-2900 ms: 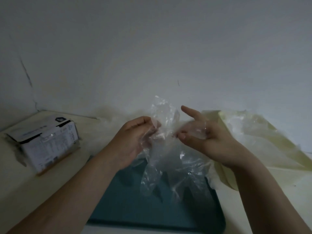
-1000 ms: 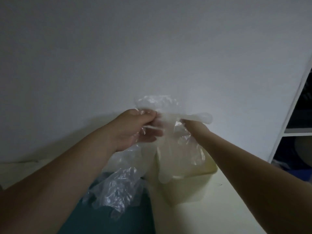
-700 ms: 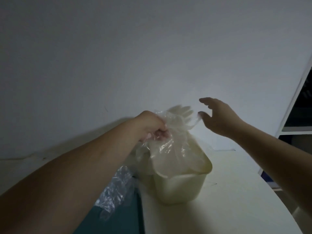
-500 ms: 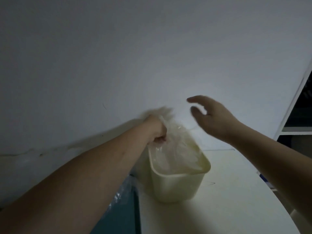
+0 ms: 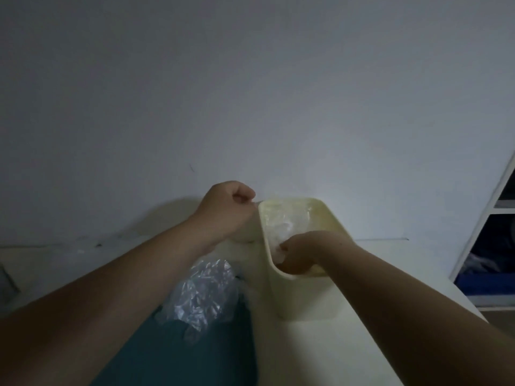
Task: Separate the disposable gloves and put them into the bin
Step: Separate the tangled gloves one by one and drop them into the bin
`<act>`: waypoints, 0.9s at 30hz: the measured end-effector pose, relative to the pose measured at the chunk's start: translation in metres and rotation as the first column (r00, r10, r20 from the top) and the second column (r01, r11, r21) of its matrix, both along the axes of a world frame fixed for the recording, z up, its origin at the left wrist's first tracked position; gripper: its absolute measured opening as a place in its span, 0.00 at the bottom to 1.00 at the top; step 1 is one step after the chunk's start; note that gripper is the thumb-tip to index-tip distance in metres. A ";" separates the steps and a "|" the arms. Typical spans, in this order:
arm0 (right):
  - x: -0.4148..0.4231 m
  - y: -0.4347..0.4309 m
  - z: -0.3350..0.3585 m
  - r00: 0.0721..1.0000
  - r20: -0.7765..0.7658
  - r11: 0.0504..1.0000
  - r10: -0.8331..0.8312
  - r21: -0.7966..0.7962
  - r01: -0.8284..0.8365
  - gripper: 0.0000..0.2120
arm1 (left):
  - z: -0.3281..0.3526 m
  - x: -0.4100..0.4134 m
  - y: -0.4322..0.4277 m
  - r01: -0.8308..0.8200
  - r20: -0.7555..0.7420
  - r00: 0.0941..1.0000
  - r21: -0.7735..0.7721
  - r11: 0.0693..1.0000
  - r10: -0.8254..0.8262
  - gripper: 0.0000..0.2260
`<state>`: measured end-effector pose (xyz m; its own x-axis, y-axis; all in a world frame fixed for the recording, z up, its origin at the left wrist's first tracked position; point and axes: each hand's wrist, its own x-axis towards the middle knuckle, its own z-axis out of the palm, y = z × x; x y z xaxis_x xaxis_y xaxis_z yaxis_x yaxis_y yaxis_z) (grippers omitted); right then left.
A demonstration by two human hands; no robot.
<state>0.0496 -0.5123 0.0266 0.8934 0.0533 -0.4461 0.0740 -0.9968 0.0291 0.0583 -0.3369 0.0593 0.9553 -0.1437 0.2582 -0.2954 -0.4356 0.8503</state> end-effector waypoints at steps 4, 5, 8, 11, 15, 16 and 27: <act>-0.003 0.006 0.000 0.999 -0.033 0.998 -0.016 -0.057 0.014 0.28 | -0.021 -0.024 0.052 0.076 -0.022 0.997 0.331 0.941 -0.073 0.04; -0.005 0.009 0.001 1.000 -0.016 0.998 -0.018 -0.063 0.017 0.28 | -0.030 -0.028 0.066 0.091 -0.037 0.996 0.429 0.899 -0.083 0.04; -0.008 0.013 0.018 0.995 0.085 0.996 -0.045 -0.077 0.052 0.31 | -0.060 -0.039 0.100 0.097 -0.095 0.994 0.621 0.778 -0.049 0.11; -0.017 0.023 0.044 0.973 0.229 0.991 -0.037 -0.119 0.066 0.27 | -0.089 -0.047 0.120 0.127 -0.116 0.991 0.699 0.704 -0.064 0.16; -0.045 0.058 0.064 0.811 0.584 0.998 0.015 -0.058 0.023 0.06 | -0.111 -0.051 0.130 0.025 -0.035 0.999 0.645 0.764 -0.002 0.19; -0.050 0.073 0.062 0.776 0.630 0.999 0.015 0.021 -0.036 0.07 | -0.111 -0.052 0.133 -0.009 -0.018 1.000 0.613 0.790 0.025 0.17; -0.058 0.122 -0.035 0.946 0.270 0.554 -0.179 0.822 -0.130 0.49 | -0.074 -0.053 0.165 -0.312 0.021 0.947 -0.184 0.932 0.321 0.12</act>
<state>-0.0088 -0.3907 -0.0086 0.9706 0.2326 0.0615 0.1909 -0.5892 -0.7851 0.0052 -0.1715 -0.0146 0.9291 0.2161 0.3001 -0.2106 -0.3580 0.9097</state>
